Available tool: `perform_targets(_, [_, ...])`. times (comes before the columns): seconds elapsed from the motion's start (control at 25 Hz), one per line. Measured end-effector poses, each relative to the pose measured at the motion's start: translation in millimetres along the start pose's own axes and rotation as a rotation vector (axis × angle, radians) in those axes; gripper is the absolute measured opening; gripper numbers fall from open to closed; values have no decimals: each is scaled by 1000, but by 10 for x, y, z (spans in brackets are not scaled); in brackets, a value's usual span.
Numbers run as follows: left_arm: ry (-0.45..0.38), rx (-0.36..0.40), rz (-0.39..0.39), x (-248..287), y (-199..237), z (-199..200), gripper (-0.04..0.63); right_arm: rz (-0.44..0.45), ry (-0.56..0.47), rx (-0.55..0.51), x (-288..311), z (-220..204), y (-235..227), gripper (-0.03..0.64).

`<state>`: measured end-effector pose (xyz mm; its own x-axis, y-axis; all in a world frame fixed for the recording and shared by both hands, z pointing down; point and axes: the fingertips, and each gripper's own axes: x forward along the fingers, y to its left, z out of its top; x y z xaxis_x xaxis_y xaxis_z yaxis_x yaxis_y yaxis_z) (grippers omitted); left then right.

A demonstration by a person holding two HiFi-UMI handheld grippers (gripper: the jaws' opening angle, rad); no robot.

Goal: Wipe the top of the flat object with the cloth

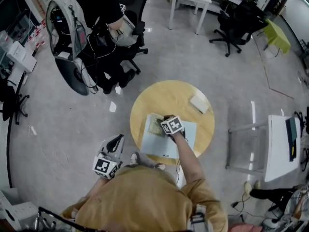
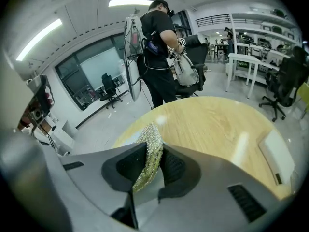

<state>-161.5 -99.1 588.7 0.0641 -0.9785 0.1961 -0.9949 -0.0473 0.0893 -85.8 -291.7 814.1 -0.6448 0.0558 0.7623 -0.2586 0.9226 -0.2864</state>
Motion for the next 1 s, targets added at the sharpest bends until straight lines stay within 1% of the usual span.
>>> perform_targets(0.28, [-8,23,-82,236,-259,-18,14,-87,-3,42,-457,-419,-464,72])
perform_targets(0.44, [-6,31,-115,391,-411,15,14,-146,0,83,-807,-744,-842,72])
perform_targets(0.56, [-9,43,-145,443,-533,-50,15,-192,-1,124,-1016,-1037,-1044,72])
perform_targets(0.76, [4,41,-179,534,-815,-47,14,-239,-10,169,-1355,-1345,-1279,72])
perform_targets(0.92, [8,52,-207,606,-992,-153,14,-270,-20,175,-1458,-1560,-1420,72])
perform_targets(1.0, [9,55,-216,625,-1048,-116,14,-283,-12,179,-1562,-1603,-1441,72])
